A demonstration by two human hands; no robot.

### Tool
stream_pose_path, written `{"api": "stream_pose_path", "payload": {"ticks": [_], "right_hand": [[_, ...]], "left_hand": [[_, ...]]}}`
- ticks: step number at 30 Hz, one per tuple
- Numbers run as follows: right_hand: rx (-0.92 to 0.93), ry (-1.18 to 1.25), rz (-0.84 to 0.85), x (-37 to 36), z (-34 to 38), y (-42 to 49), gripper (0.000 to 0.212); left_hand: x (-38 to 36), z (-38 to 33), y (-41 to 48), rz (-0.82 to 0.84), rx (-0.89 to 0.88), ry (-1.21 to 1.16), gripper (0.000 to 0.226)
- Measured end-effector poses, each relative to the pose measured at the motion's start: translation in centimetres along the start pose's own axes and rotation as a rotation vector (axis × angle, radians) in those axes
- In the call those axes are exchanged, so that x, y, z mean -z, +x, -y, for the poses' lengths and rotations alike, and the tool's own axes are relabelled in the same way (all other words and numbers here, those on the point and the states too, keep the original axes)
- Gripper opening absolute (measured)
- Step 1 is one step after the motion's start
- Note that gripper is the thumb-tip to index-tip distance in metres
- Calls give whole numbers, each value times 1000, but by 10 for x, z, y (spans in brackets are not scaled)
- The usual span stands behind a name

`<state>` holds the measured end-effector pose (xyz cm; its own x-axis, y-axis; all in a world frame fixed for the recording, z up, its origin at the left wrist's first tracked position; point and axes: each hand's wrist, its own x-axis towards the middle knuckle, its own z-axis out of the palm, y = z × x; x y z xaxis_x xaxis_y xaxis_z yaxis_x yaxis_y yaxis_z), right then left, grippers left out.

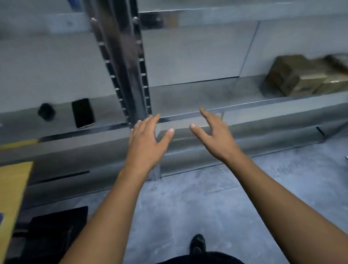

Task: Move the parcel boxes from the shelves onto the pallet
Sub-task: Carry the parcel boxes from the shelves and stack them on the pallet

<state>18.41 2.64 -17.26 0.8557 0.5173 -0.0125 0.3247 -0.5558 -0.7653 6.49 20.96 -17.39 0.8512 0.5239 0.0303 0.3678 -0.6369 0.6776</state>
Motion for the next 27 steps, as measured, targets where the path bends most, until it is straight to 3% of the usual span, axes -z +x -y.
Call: {"api": "stream_pose_path", "payload": {"ticks": [9, 18, 27], "right_hand": [[-219, 14, -214, 159, -148, -13, 73], [-412, 59, -352, 224, -241, 1, 76], [-530, 11, -419, 303, -305, 91, 75]], "left_hand": [[-150, -152, 51, 178, -185, 9, 65], [-265, -230, 117, 341, -306, -68, 62], [-373, -301, 242, 422, -315, -141, 66]]}}
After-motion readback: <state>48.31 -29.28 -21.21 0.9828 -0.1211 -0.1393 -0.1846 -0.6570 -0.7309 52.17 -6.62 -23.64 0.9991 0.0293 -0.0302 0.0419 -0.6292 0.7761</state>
